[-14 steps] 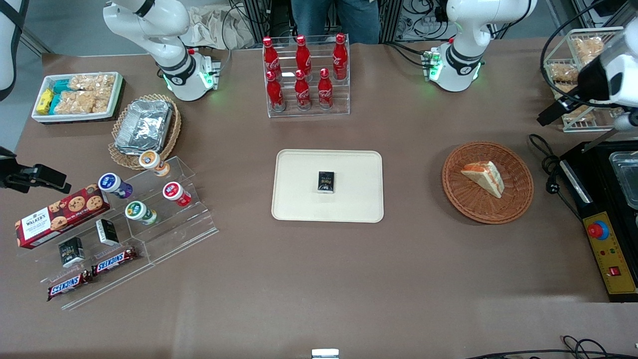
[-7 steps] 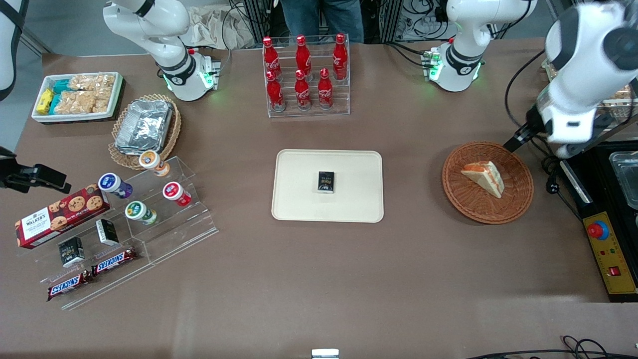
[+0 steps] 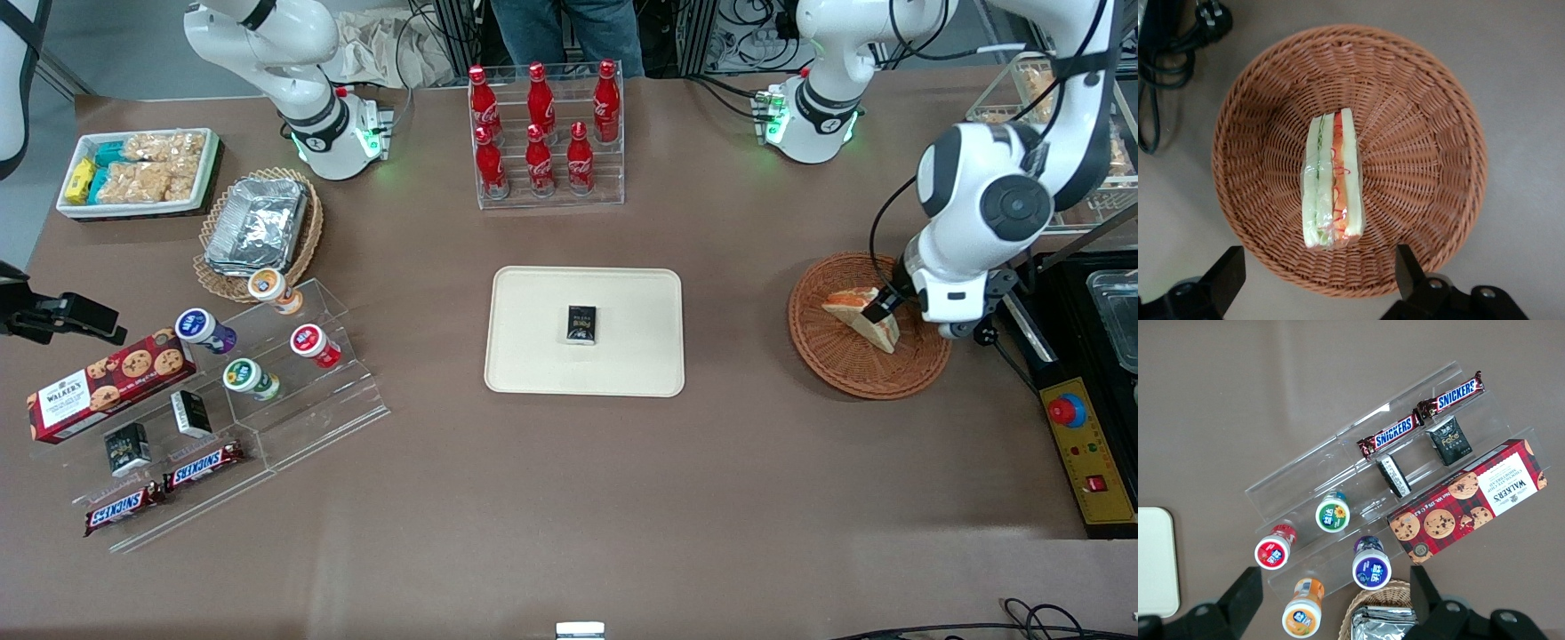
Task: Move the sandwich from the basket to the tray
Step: 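Lower the left gripper and close it on the wrapped sandwich, then lift the sandwich and carry it over the white tray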
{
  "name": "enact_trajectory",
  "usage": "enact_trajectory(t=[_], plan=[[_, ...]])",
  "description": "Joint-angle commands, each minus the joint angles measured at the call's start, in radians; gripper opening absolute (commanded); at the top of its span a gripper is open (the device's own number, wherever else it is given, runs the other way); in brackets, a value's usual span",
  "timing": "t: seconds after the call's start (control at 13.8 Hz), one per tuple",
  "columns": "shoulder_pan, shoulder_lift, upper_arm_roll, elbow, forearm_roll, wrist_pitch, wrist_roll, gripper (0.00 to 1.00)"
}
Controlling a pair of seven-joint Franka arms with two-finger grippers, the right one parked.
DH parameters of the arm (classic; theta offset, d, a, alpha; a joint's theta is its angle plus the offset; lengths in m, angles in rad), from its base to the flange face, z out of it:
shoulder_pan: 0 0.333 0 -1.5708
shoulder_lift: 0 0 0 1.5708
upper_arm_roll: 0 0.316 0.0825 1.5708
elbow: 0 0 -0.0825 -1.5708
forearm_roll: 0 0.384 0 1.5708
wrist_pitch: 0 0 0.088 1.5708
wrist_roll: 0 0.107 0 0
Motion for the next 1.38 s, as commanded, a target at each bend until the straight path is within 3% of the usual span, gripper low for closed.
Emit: enact_trajectory(t=[0.0, 0.44, 0.51, 0.58, 0.65, 0.73, 0.8, 1.09, 1.31], plan=[[0.007, 0.039, -0.001, -0.055, 0.021, 0.093, -0.062, 1.00], [0.040, 0.079, 0.001, -0.136, 0.024, 0.241, -0.062, 1.00], [0.040, 0.099, 0.001, -0.133, 0.024, 0.250, -0.062, 0.92], [0.042, 0.112, 0.002, -0.135, 0.024, 0.278, -0.062, 0.73], [0.047, 0.122, 0.008, -0.135, 0.024, 0.290, -0.062, 0.47], [0.056, 0.128, 0.012, -0.130, 0.024, 0.293, -0.062, 0.14], [0.057, 0.131, 0.012, -0.129, 0.024, 0.298, -0.060, 0.00], [0.028, 0.024, -0.016, -0.123, 0.027, 0.255, -0.021, 0.00], [0.005, -0.111, -0.095, -0.100, 0.024, 0.091, 0.094, 0.00]])
